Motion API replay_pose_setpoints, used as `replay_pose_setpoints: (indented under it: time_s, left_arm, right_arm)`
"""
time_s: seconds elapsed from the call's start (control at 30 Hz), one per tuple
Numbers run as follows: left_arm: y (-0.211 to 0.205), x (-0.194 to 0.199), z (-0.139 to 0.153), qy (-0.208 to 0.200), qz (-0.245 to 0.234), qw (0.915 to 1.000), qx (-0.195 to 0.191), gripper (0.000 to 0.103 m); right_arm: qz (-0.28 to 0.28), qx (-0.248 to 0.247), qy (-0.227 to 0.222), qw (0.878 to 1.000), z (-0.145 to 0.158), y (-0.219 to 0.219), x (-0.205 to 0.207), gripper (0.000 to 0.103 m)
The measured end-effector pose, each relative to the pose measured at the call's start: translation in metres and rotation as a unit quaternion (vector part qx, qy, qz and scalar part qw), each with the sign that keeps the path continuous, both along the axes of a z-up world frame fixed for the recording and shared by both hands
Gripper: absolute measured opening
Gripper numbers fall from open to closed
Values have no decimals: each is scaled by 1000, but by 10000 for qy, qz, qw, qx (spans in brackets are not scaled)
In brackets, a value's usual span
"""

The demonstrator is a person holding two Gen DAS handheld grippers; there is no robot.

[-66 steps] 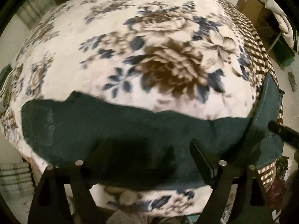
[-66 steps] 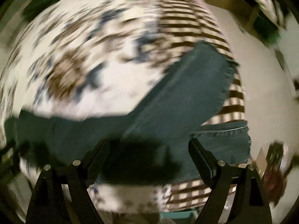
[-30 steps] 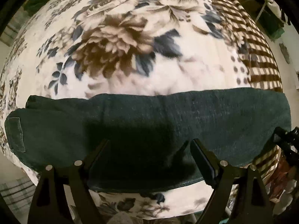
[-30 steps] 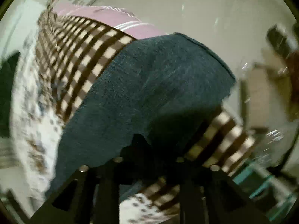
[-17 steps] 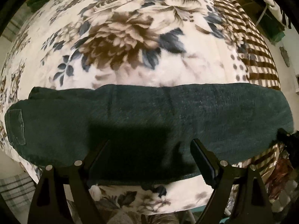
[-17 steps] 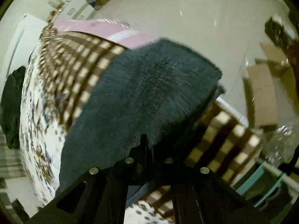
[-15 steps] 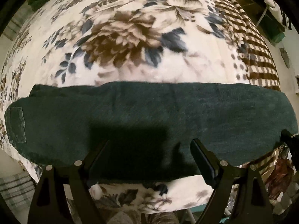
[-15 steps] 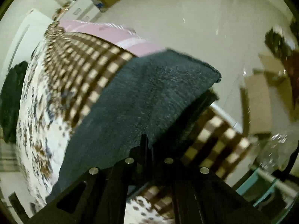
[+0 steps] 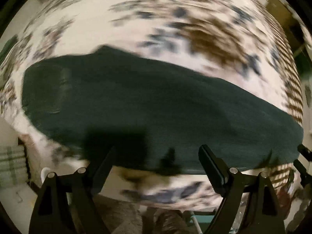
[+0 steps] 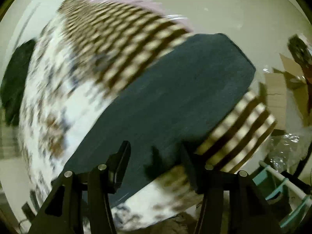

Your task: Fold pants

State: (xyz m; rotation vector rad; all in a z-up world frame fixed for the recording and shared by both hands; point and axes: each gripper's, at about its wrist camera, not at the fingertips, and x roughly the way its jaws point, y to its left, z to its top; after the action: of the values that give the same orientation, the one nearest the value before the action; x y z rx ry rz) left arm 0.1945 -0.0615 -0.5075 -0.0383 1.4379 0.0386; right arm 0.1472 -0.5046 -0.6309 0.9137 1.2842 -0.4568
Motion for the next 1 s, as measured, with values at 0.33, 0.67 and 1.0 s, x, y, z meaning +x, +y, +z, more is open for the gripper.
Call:
replay_pose_setpoints:
  time_s: [0.33, 0.67, 1.0]
  left_arm:
    - [195, 24, -6, 31, 1110, 9932, 360, 86]
    - [276, 47, -60, 288, 1619, 9861, 233, 86]
    - [307, 44, -61, -195, 1963, 9802, -194, 7]
  right_arm:
    - [1069, 1151, -181, 9874, -21, 235, 43, 56]
    - [265, 1279, 309, 9909, -88, 315, 53, 54]
    - [317, 337, 340, 9984, -74, 338, 70, 9]
